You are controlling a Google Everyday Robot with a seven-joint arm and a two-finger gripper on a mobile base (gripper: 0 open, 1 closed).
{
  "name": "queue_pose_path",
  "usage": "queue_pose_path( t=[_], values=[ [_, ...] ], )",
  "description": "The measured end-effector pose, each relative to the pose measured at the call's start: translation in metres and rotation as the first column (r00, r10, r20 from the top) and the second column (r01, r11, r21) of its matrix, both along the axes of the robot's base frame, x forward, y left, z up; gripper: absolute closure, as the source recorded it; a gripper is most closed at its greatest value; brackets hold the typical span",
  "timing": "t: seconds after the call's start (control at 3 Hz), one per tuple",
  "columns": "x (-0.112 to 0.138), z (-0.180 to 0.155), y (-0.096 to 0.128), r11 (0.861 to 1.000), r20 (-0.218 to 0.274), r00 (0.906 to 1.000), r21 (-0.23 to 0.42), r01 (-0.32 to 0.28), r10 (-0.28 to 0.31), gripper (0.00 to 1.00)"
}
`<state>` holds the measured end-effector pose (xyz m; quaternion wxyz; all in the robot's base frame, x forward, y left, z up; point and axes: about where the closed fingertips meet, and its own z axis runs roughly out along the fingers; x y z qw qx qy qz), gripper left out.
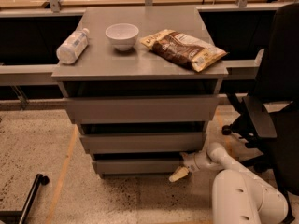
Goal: Open bottom drawer
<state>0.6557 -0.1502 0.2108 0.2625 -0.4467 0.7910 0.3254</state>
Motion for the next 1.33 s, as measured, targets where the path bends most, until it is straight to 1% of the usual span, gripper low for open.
queue_pose_path(
  t=[0.33, 0.67, 1.0, 1.33],
  values=[
    [-0.005, -0.003, 0.003, 1.000, -0.019, 0.9998, 0.007, -0.007, 0.007, 0.26],
    [-0.005, 0.001, 0.003, 1.000, -0.019, 0.9998, 0.007, -0.007, 0.007, 0.49],
    [-0.008, 0.002, 0.004, 1.000, -0.028, 0.9996, 0.008, -0.011, 0.011, 0.80],
    [-0.063, 0.012, 0.013, 0.996, -0.169, 0.9817, 0.033, -0.083, 0.087, 1.00]
  ],
)
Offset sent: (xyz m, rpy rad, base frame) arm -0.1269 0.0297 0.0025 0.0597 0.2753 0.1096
